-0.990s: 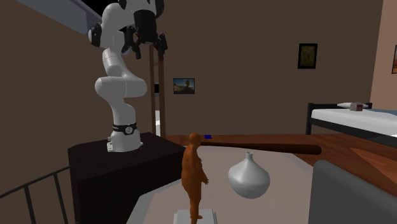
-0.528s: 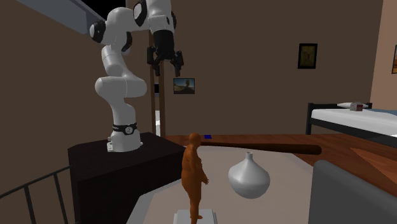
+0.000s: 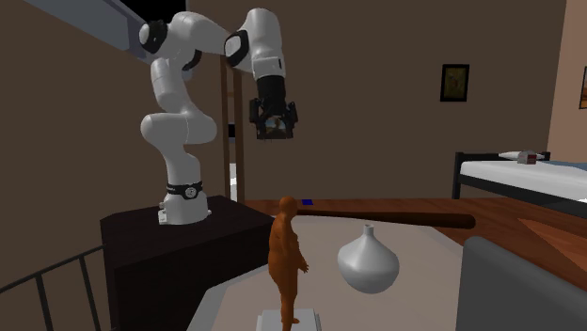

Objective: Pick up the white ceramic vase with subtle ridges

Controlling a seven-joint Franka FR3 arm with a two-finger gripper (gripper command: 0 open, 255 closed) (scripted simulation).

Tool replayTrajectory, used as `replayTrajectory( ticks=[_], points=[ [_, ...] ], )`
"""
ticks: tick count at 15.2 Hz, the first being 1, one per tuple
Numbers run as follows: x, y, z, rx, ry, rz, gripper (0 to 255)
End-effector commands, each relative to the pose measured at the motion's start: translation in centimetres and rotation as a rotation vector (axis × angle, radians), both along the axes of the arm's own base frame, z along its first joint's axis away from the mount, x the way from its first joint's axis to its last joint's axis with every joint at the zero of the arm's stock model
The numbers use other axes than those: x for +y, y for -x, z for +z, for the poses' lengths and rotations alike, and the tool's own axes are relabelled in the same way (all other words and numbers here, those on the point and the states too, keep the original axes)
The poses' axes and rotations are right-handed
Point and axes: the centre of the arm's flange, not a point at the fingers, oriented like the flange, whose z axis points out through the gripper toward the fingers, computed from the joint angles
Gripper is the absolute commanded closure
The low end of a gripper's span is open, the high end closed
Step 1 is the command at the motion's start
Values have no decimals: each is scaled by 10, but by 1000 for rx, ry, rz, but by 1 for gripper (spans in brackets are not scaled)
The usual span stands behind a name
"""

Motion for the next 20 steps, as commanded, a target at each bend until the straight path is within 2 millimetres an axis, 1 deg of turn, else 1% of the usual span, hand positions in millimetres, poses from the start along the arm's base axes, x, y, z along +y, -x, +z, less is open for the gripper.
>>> replayTrajectory(
  ticks=[1,20],
  points=[
    [18,-12,-18,-6,1,-5,0],
    [183,-101,-187,-47,23,-47,0]
  ],
)
